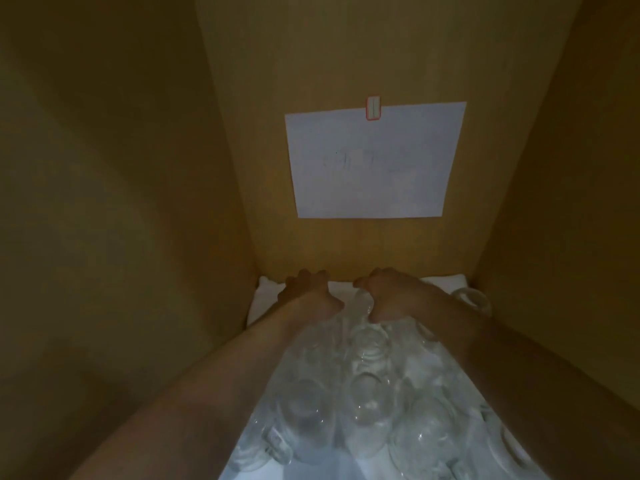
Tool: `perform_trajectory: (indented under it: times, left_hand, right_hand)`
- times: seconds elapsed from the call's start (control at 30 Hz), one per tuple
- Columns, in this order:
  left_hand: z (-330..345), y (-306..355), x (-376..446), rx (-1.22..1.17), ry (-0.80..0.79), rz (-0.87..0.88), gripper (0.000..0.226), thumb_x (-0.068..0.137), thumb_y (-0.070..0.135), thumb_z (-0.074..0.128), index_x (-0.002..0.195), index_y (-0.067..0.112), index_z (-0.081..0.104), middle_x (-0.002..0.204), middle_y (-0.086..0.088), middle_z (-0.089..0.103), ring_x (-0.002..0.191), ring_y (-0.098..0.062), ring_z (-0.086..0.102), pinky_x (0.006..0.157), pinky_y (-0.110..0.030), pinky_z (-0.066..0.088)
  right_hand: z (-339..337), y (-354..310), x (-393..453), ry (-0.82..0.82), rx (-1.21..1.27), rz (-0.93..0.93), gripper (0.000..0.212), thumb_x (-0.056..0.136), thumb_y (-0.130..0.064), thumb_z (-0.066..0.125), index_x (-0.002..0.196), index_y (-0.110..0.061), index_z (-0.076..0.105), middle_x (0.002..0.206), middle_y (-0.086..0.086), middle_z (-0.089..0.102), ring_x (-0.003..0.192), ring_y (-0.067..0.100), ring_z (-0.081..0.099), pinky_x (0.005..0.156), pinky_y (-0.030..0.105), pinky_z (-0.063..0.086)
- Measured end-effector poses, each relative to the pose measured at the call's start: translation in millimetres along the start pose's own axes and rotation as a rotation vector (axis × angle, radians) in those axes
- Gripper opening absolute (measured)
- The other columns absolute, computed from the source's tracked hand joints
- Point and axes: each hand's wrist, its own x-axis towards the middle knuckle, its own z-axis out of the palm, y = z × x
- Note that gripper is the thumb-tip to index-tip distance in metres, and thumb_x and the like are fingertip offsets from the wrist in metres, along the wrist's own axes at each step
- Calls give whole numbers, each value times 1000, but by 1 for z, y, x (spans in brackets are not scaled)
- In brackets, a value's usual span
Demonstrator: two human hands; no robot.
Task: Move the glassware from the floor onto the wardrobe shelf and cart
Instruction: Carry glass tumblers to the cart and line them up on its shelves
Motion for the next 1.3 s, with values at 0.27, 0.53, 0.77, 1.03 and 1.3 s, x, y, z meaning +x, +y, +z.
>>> perform_trajectory:
  times: [0.27, 0.53, 0.77, 1.03, 1.3]
  left_hand:
    - [16, 5, 42, 141, -197, -33, 91, 72, 49, 83, 148, 19, 42, 146, -4, 49, 126, -22, 53, 99, -34, 50]
    - [-19, 7, 47, 117, -34, 3, 66, 58, 43, 91, 113, 16, 65, 111, -1, 64, 94, -17, 62, 63, -26, 49]
    - [-74, 12, 18, -40, 436, 44, 59, 56, 38, 87, 108, 18, 65, 104, 1, 64, 93, -19, 65, 74, -31, 57]
    - [-104, 22, -40, -1362, 678, 4, 68, 53, 38, 96, 109, 18, 63, 115, -8, 69, 91, -23, 69, 64, -32, 57]
    - [-97, 21, -134, -2154, -138, 225, 42, 89, 32, 68, 125, 13, 65, 122, -18, 69, 105, -34, 69, 85, -46, 58]
  right_hand:
    - [1, 9, 45, -155, -5, -83, 87, 71, -34, 86, 145, -15, 45, 134, 6, 56, 114, 23, 60, 94, 38, 55]
    - [-17, 12, 37, -24, 175, -113, 76, 62, -30, 92, 129, -13, 59, 116, 2, 63, 93, 16, 62, 72, 28, 56]
    - [-86, 21, -16, 439, 427, -17, 85, 58, -34, 93, 134, -20, 58, 127, -5, 57, 111, 14, 58, 85, 25, 51]
    - [-99, 25, -116, 915, 1677, 16, 65, 58, -36, 95, 114, -14, 69, 124, 13, 67, 103, 28, 71, 76, 44, 62]
    - [-68, -34, -203, 750, 2372, -469, 40, 96, -23, 64, 135, -11, 61, 130, 19, 65, 120, 38, 62, 104, 55, 47]
